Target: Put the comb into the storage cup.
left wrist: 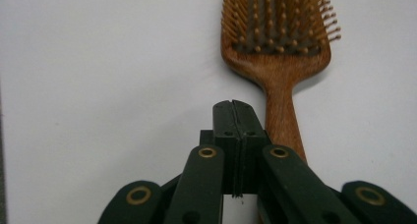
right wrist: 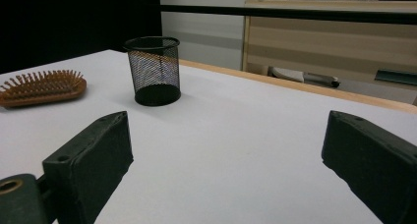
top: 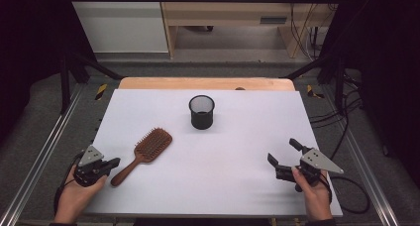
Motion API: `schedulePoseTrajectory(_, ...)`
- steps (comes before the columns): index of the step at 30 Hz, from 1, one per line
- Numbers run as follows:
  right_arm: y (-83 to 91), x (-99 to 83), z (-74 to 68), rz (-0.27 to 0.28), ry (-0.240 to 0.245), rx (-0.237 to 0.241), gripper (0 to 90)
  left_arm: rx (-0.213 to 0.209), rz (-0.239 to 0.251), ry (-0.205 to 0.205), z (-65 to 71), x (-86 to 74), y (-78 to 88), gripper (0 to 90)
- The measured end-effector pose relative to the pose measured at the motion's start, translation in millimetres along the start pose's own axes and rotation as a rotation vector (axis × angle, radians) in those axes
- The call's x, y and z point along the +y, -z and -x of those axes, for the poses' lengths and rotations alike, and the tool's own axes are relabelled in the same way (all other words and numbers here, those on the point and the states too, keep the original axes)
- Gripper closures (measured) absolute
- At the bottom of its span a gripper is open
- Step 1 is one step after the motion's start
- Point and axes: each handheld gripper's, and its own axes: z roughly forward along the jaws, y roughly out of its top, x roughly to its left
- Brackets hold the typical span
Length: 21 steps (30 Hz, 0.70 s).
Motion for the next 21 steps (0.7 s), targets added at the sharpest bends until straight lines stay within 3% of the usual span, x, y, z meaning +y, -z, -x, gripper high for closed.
schedulePoseTrajectory(3,0.1,-0.2,-0.1,-0.002,0.0,0.0,4.8,0.026,0.021,-0.005,0.2,4.7,4.9,80.5)
schedulePoseTrajectory(5,0.1,0.0,-0.3,0.003,0.0,-0.005,4.8,0.041,0.032,-0.004,1.2,8.4,7.1,63.0)
schedulePoseTrajectory(6,0.2,0.2,-0.6,0.005,-0.001,-0.007,4.8,0.048,0.034,-0.004,2.4,10.9,7.7,63.0)
schedulePoseTrajectory(8,-0.1,0.5,-1.2,0.005,0.001,-0.01,4.7,0.071,0.035,-0.015,6.5,16.9,7.6,50.4)
schedulePoseTrajectory(12,-0.7,1.6,-3.5,0.011,0.01,-0.005,4.6,0.06,0.021,-0.014,14.6,27.9,1.9,21.6)
schedulePoseTrajectory(17,-3.0,2.0,-6.8,0.006,0.026,0.015,4.3,0.027,-0.048,-0.009,20.9,39.1,-5.8,10.1)
schedulePoseTrajectory(21,-2.3,2.6,-6.8,0.014,0.02,0.02,4.2,-0.001,-0.116,-0.01,21.1,49.1,-11.0,8.3)
